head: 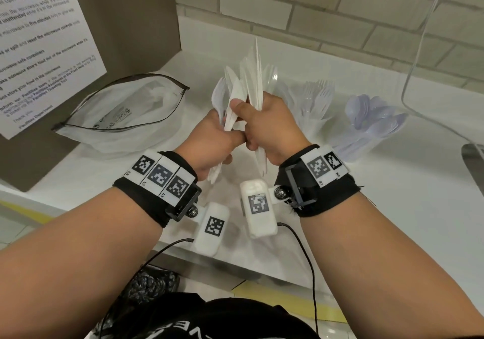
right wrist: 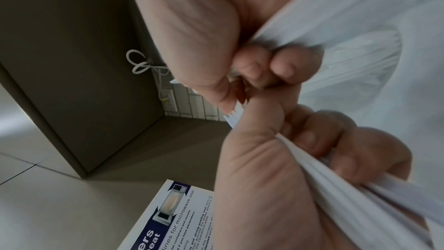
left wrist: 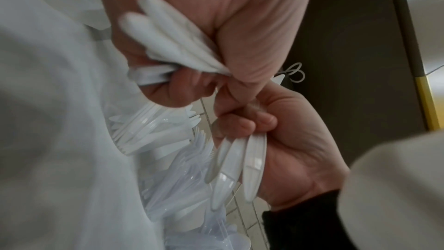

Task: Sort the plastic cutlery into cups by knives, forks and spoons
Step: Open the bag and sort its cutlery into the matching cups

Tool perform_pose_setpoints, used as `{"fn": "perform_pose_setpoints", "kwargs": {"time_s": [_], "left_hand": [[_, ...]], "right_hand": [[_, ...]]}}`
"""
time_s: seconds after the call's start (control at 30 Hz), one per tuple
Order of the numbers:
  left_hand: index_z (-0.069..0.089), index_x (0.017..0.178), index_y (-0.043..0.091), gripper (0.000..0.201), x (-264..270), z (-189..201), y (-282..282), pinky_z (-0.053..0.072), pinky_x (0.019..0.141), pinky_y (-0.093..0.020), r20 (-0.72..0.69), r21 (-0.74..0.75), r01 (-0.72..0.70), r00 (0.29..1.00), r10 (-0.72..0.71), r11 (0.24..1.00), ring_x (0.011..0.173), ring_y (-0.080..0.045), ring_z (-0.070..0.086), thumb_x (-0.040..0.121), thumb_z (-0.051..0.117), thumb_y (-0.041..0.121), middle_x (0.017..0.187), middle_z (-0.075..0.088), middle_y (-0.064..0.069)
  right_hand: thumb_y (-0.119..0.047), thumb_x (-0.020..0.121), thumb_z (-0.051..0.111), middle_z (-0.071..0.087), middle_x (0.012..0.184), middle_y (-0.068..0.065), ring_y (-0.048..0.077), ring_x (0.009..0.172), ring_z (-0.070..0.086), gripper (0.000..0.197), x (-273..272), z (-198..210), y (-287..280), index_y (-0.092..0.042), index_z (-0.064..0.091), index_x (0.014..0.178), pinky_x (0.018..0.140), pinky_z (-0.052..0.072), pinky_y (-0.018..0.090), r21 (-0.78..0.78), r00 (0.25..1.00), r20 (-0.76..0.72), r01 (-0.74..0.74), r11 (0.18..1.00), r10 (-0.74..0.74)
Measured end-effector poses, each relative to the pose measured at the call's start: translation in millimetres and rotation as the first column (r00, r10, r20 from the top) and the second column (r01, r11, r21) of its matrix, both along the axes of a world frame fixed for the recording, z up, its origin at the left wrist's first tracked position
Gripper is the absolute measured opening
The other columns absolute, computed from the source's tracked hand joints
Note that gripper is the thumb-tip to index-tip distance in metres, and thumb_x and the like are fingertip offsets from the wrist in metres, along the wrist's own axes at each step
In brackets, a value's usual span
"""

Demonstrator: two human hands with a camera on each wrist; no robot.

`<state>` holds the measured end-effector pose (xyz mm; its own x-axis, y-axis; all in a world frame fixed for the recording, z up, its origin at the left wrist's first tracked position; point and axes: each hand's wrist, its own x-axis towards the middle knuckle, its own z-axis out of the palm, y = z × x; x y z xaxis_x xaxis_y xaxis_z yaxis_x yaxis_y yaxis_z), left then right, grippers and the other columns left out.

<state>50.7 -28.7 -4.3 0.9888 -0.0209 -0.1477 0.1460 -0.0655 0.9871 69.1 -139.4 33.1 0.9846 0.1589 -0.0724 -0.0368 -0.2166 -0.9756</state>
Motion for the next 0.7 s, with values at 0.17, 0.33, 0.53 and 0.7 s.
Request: {"fn": "perform_pose_setpoints", "kwargs": {"time_s": [0.17, 0.33, 0.53, 0.7], "left_hand": [[0.055, 0.09, 0.019, 0.026, -4.2, 3.9, -1.1, 0.028, 0.043, -0.022, -0.002, -0.055, -0.025, 1.0, 0.025, 0.998, 0.047, -0.01, 0.035, 0.081, 0.052, -0.005, 0.066, 0.051, -0.005], [0.057, 0.089, 0.014, 0.023, -4.5, 4.2, -0.4, 0.03, 0.043, -0.022, -0.006, -0.071, -0.036, 0.999, 0.036, 0.997, 0.051, -0.012, 0.038, 0.078, 0.053, -0.006, 0.077, 0.054, -0.015], [0.053, 0.075, 0.024, 0.025, -3.8, -0.7, 7.8, 0.024, 0.043, -0.021, -0.048, -0.144, -0.026, 0.999, 0.019, 0.989, 0.05, -0.013, 0.028, 0.074, 0.063, 0.001, 0.072, 0.036, -0.012], [0.041, 0.067, 0.022, 0.027, -10.6, -2.3, 19.7, 0.014, 0.042, -0.021, -0.101, -0.244, -0.031, 0.995, 0.006, 0.969, 0.046, -0.012, 0.019, 0.074, 0.067, 0.027, 0.06, 0.025, 0.0]], "right_hand": [[-0.021, 0.094, 0.055, 0.062, 0.081, 0.017, 0.018, 0.04, 0.041, 0.015, 0.5, -2.6, 2.3, -0.009, 0.056, 0.103, 0.044, 0.035, 0.028, 0.059, 1.0, 0.007, 0.019, 0.998, -0.02], [-0.022, 0.095, 0.056, 0.057, 0.087, 0.027, 0.017, 0.038, 0.033, 0.029, 0.1, -2.4, -1.2, 0.001, 0.052, 0.113, 0.043, 0.03, 0.027, 0.214, 0.998, -0.068, 0.006, 0.977, 0.009], [-0.019, 0.099, 0.05, 0.072, 0.088, 0.016, 0.011, 0.033, 0.043, 0.015, -3.1, 2.3, -0.7, -0.005, 0.053, 0.104, 0.04, 0.03, 0.022, 0.159, 1.0, 0.026, -0.017, 0.987, 0.013], [-0.019, 0.099, 0.047, 0.069, 0.073, 0.001, 0.015, 0.058, 0.054, 0.01, 14.5, 17.1, -1.9, -0.011, 0.051, 0.104, 0.045, 0.041, 0.026, 0.184, 0.979, 0.159, 0.095, 0.978, -0.125]]}}
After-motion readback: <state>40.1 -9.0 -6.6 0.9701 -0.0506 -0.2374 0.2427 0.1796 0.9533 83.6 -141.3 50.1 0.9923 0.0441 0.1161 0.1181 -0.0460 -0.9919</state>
